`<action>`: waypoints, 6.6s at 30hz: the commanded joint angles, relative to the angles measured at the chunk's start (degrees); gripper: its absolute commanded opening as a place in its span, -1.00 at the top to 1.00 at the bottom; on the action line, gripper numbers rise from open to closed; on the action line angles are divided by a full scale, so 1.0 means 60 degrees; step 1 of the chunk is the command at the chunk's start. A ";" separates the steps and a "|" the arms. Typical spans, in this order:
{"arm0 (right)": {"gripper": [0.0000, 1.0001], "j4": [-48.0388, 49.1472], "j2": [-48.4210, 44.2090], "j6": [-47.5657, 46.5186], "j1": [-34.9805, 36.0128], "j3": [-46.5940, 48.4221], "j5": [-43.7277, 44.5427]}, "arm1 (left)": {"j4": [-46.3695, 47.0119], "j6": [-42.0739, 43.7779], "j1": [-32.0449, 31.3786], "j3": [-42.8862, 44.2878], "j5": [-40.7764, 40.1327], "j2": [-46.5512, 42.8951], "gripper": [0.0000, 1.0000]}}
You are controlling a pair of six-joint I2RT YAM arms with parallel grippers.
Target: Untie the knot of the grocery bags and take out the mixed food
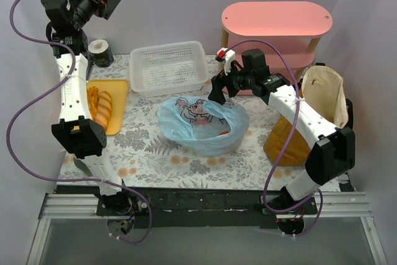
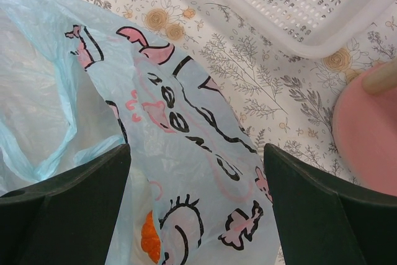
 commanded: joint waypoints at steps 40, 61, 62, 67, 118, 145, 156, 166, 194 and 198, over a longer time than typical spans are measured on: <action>-0.71 -0.2322 0.0124 -0.3583 0.3940 0.0254 0.0649 | -0.4522 1.0646 -0.1230 -0.6598 0.2643 -0.3851 -0.96; -0.83 -0.1209 -0.1871 -0.4096 0.3737 -0.3734 0.4868 | -0.5330 1.1851 -0.3472 -0.9732 0.2701 -0.4451 -0.96; -0.85 -0.1034 -0.1842 -0.4125 0.3737 -0.4011 0.5075 | -0.5213 1.1822 -0.3487 -0.9791 0.2745 -0.4422 -0.96; -0.96 -0.0344 -0.1521 -0.3965 0.3532 -0.4555 0.5606 | -0.4642 1.1354 -0.3487 -0.9952 0.3331 -0.4305 -0.96; 0.97 0.0047 -0.3862 -0.4590 0.2243 -0.0378 0.0196 | -0.2518 0.9421 -0.3546 -0.8679 0.3681 -0.4964 -0.96; 0.97 0.2806 -0.1037 -0.7832 0.2931 0.0161 0.2411 | 0.0252 0.6211 -0.3677 -0.7316 0.4209 -0.2681 -0.96; 0.97 0.2952 -0.0245 -0.7803 0.3136 0.0821 0.2909 | 0.0223 0.6255 -0.3706 -0.7271 0.4562 -0.2327 -0.69; 0.97 0.3274 -0.0157 -0.7978 0.3180 0.0747 0.2836 | -0.0056 0.6446 -0.3721 -0.7272 0.4386 -0.2093 0.21; -0.61 -0.1586 -0.2926 -0.4462 0.1511 0.1605 0.5168 | -0.0100 0.6915 -0.3062 -0.2234 -0.0639 0.2914 1.00; -0.60 -0.2348 -0.2838 -0.5150 0.1349 0.2240 0.5852 | 0.0089 0.6651 -0.3018 -0.1603 -0.0507 0.3809 1.00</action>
